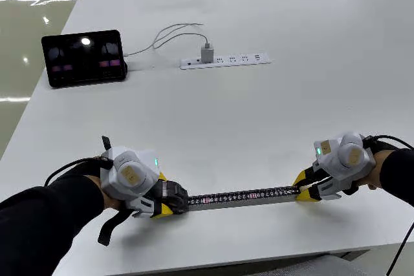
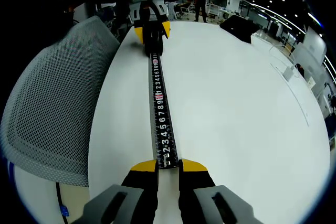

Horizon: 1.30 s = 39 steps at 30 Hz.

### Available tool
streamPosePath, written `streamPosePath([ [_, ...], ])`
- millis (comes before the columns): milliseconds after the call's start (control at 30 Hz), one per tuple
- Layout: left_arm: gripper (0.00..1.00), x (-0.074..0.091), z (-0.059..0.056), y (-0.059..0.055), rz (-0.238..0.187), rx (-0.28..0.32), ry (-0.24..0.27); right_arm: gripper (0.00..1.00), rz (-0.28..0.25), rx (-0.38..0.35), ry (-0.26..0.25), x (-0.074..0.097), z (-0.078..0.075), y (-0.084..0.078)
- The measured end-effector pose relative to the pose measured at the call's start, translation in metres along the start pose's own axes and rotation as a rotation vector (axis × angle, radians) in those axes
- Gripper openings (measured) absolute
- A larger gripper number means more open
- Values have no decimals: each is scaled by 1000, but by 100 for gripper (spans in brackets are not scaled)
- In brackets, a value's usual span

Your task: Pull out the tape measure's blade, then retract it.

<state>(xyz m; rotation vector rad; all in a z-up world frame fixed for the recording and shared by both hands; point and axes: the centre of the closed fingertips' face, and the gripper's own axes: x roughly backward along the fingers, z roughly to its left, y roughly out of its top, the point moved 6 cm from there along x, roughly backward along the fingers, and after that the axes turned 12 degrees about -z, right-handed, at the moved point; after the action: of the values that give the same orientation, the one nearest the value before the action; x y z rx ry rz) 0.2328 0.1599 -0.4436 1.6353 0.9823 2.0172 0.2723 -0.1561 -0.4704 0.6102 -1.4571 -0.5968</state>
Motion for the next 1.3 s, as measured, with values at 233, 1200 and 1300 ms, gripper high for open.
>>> streamPosePath([
  [233, 33, 0, -1, 0, -17, 5, 22, 12, 26, -50, -15, -2, -1, 3],
  [1200, 45, 5, 5, -2, -12, 44, 95, 12, 113, 3, -31, -5, 2, 7],
  [1300, 47, 9, 6, -1, -18, 58, 106, 13, 117, 4, -34, -5, 2, 7],
])
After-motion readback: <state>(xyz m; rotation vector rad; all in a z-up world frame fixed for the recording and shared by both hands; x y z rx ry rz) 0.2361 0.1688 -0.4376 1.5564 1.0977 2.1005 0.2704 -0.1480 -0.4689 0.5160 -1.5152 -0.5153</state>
